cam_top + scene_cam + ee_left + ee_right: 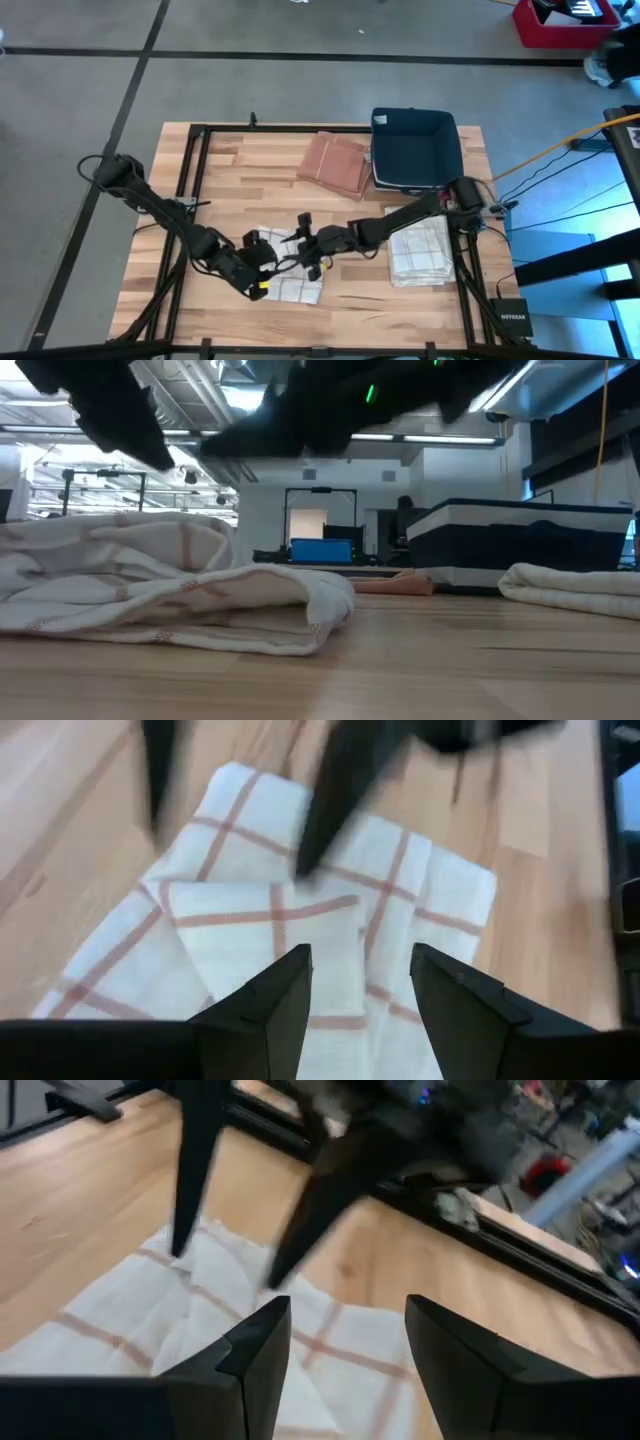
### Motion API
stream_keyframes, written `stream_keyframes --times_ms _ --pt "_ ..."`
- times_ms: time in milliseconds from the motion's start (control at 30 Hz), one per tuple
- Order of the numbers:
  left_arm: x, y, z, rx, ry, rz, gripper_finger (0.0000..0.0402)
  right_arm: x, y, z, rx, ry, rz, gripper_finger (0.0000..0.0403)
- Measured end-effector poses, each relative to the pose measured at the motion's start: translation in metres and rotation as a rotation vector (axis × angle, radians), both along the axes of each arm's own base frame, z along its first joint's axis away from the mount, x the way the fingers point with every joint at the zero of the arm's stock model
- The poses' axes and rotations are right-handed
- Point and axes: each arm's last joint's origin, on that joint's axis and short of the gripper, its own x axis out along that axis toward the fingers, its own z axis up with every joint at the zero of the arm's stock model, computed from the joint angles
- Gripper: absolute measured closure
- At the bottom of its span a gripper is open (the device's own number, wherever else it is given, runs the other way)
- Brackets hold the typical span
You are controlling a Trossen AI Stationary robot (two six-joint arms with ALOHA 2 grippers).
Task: Fold towel
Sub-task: Fold the white towel
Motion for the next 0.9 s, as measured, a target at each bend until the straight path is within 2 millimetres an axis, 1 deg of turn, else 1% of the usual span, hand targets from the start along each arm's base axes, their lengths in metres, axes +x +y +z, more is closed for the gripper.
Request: stream_keyframes --times_ms 67,133,200,233,300,367,467,533,600,733,800,900 --pt "-0.003 -0.002 0.005 -0.015 -0.027 -0.007 0.0235 -0.012 -0.001 0.023 0.013 0.056 -0.024 0.0203" --pt "-0.002 -0.005 0.009 -0.030 -0.067 -0.011 0.0235 -0.026 -0.001 0.039 0.058 0.151 -0.047 0.0203" --pt "0.003 -0.011 0.007 -0.049 -0.097 -0.020 0.0235 -0.041 0.002 0.043 0.129 0.273 -0.065 0.0203" --pt "0.006 -0.012 0.002 -0.060 -0.090 -0.027 0.0235 -0.047 0.004 0.042 0.165 0.331 -0.070 0.0203" --pt "0.013 -0.013 -0.009 -0.066 -0.061 -0.032 0.0235 -0.055 0.012 0.036 0.210 0.427 -0.090 0.0203" --pt "0.019 -0.012 -0.019 -0.045 -0.034 -0.021 0.0235 -0.059 0.022 0.021 0.203 0.472 -0.097 0.0203" --pt "0.026 -0.009 -0.036 -0.019 0.014 0.003 0.0235 -0.060 0.034 -0.006 0.154 0.462 -0.127 0.0203" --pt "0.029 -0.008 -0.044 -0.005 0.038 0.012 0.0235 -0.057 0.040 -0.018 0.147 0.421 -0.138 0.0203" --pt "0.030 -0.008 -0.049 -0.011 0.052 0.029 0.0235 -0.053 0.041 -0.025 0.149 0.400 -0.147 0.0203" --pt "0.030 -0.006 -0.054 0.013 0.081 0.028 0.0235 -0.050 0.036 -0.047 0.120 0.446 -0.177 0.0203" --pt "0.029 -0.003 -0.056 0.053 0.095 0.042 0.0235 -0.048 0.034 -0.053 0.123 0.452 -0.180 0.0203" --pt "0.028 0.006 -0.054 0.108 0.092 0.125 0.0235 -0.045 0.032 -0.060 0.136 0.469 -0.169 0.0203"
